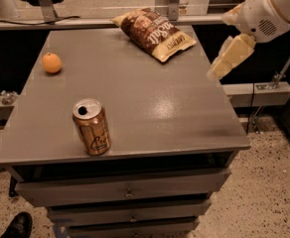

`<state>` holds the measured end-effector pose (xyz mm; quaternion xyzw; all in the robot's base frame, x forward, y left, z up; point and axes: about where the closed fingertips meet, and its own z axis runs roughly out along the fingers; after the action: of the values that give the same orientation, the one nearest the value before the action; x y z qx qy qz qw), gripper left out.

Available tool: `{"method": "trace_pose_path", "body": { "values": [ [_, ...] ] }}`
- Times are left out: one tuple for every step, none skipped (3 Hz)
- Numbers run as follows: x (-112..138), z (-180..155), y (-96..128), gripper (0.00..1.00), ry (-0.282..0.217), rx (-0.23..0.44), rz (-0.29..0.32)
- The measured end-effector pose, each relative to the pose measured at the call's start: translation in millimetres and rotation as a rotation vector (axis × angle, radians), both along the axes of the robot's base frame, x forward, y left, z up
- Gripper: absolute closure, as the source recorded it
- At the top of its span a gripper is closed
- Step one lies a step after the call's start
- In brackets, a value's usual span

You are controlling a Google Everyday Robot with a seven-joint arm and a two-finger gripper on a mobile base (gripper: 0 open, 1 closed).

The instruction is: Move brown chip bag near orange can

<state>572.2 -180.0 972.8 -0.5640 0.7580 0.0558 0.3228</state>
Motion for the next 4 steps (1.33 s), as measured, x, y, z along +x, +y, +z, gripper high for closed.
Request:
{"method": "trace_pose_path", "body": {
  "values": [
    [52,9,18,0.00,-0.020,0.171,0.012],
    [99,19,47,0.00,-0.019,0.371,0.013],
    [99,19,47,0.00,-0.019,0.371,0.013],
    [112,-1,55,0.00,-0.025,0.400,-0.004]
  ]
}}
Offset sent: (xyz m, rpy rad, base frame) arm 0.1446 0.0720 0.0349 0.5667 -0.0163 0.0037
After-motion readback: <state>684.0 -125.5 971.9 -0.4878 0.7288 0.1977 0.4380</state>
